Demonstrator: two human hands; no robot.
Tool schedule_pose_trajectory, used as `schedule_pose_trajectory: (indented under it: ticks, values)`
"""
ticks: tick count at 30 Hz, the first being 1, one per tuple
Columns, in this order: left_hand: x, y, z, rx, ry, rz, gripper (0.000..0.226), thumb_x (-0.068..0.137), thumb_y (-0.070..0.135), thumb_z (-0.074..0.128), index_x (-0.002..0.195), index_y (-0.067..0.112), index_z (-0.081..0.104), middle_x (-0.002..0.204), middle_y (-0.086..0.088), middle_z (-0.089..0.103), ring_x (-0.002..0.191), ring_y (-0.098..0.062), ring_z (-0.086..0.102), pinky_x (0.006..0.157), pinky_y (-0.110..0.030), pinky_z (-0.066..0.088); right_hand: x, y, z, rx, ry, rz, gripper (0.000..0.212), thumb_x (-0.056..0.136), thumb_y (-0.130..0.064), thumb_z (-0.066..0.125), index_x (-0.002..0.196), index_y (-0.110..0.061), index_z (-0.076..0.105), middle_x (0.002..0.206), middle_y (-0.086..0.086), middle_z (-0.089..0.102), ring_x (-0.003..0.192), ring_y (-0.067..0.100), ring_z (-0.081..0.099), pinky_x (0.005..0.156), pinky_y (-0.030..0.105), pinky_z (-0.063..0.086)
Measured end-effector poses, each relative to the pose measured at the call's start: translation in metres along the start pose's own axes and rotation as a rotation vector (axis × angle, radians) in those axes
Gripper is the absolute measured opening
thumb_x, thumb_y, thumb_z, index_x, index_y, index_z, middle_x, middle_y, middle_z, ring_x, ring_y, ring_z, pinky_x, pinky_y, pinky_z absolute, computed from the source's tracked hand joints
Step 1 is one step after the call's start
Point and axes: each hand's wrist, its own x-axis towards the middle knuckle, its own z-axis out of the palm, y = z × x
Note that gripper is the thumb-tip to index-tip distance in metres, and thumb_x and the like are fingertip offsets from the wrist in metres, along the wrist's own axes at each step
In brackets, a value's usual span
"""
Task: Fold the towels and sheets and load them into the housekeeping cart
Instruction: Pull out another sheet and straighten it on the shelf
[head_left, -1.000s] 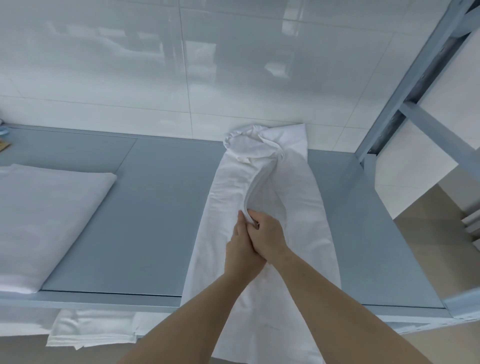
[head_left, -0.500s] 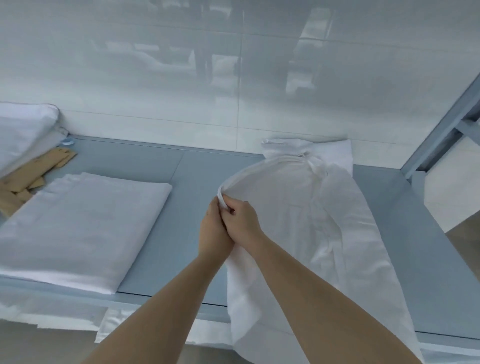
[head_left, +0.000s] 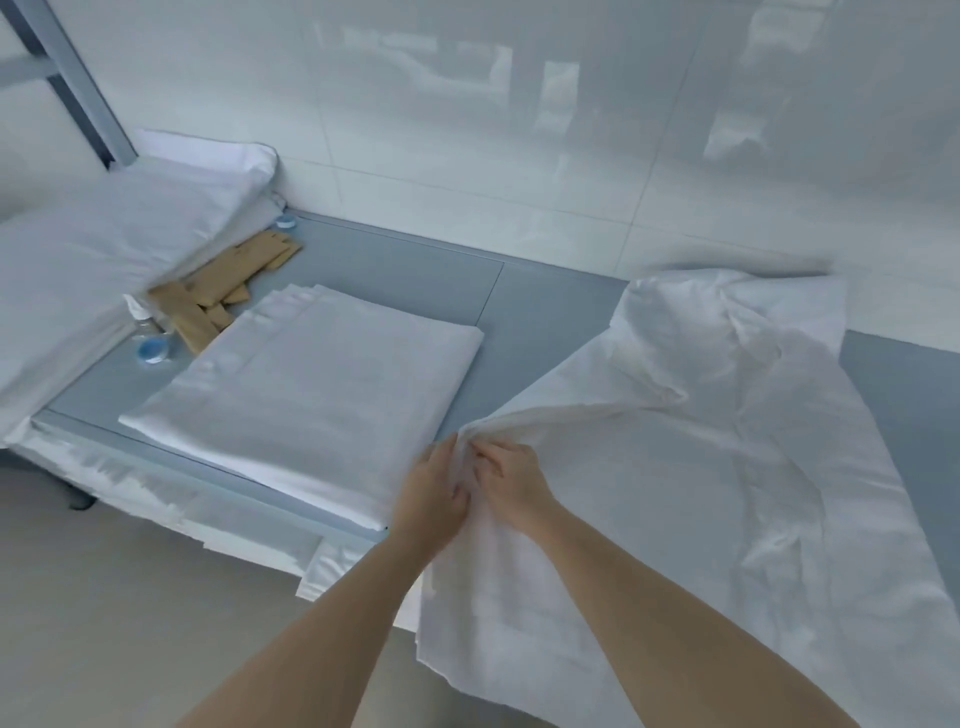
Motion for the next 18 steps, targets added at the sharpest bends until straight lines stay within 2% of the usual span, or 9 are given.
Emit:
schedule_pose_trajectory:
  ticks: [3,5,8,10,13,15,17,18]
  values:
    - [0.006,0.010,0.000,0.069,0.043,0.103,0.059,0.086,0.012,0.060,0.143,0.008,0.042,0.145,-0.006,0.043,0.135,-0.022,0.036,0.108,-0.028,0.031,0.002,0.011,-0.013,-0.217,0.044,-0.030,0.042,0.098,-0.019,0.043,0.139,-0.013,0.047,0.147,0.005,0.042,0.138,0.018,0.027,0.112,0.021,0.008]
    - [0.012,0.023,0.005,0.133,0.063,0.199,0.059,0.088,0.017,0.060,0.143,0.009,0.040,0.149,-0.004,0.040,0.138,-0.020,0.031,0.111,-0.027,0.026,0.005,0.024,-0.025,-0.323,0.057,-0.010,0.046,0.100,-0.023,0.040,0.145,-0.015,0.039,0.153,0.003,0.033,0.143,0.016,0.019,0.118,0.026,0.006]
    - [0.021,0.040,0.022,0.258,0.050,0.312,0.058,0.091,0.020,0.055,0.146,0.016,0.035,0.154,-0.002,0.031,0.143,-0.019,0.021,0.115,-0.029,0.016,0.005,0.044,-0.047,-0.393,0.082,0.090,0.049,0.100,-0.025,0.040,0.148,-0.018,0.033,0.157,0.001,0.023,0.146,0.017,0.011,0.119,0.037,0.010]
    - [0.033,0.047,0.037,0.363,0.035,0.329,0.061,0.093,0.022,0.050,0.149,0.019,0.027,0.159,-0.002,0.020,0.147,-0.020,0.010,0.119,-0.034,0.007,0.007,0.063,-0.065,-0.437,0.159,0.102,0.047,0.098,-0.023,0.043,0.145,-0.018,0.038,0.155,0.002,0.028,0.146,0.020,0.014,0.118,0.037,0.012]
    - [0.062,0.050,0.058,0.510,0.035,0.322,0.065,0.096,0.031,0.048,0.152,0.021,0.016,0.161,-0.002,0.009,0.149,-0.023,0.001,0.120,-0.044,0.000,0.018,0.089,-0.093,-0.442,0.369,0.021,0.038,0.092,-0.017,0.053,0.131,-0.013,0.054,0.141,0.010,0.043,0.137,0.029,0.031,0.114,0.036,0.022]
    - [0.085,0.051,0.071,0.554,0.029,0.321,0.067,0.096,0.037,0.048,0.152,0.023,0.015,0.160,-0.002,0.011,0.148,-0.025,0.006,0.119,-0.046,0.004,0.034,0.105,-0.113,-0.428,0.531,0.023,0.042,0.089,-0.018,0.060,0.130,-0.013,0.053,0.142,0.014,0.039,0.134,0.032,0.033,0.112,0.039,0.026]
    - [0.107,0.051,0.084,0.569,0.021,0.318,0.065,0.094,0.040,0.048,0.150,0.025,0.018,0.156,-0.002,0.022,0.141,-0.026,0.023,0.112,-0.042,0.021,0.056,0.121,-0.134,-0.451,0.622,0.095,0.059,0.088,-0.023,0.062,0.142,-0.016,0.040,0.151,0.016,0.026,0.138,0.034,0.027,0.113,0.042,0.024]
    - [0.115,0.050,0.089,0.579,0.023,0.316,0.063,0.094,0.038,0.048,0.149,0.027,0.020,0.149,-0.002,0.031,0.132,-0.026,0.033,0.102,-0.039,0.031,0.067,0.128,-0.143,-0.474,0.609,0.141,0.067,0.089,-0.025,0.062,0.148,-0.020,0.030,0.155,0.015,0.019,0.140,0.034,0.024,0.113,0.042,0.023]
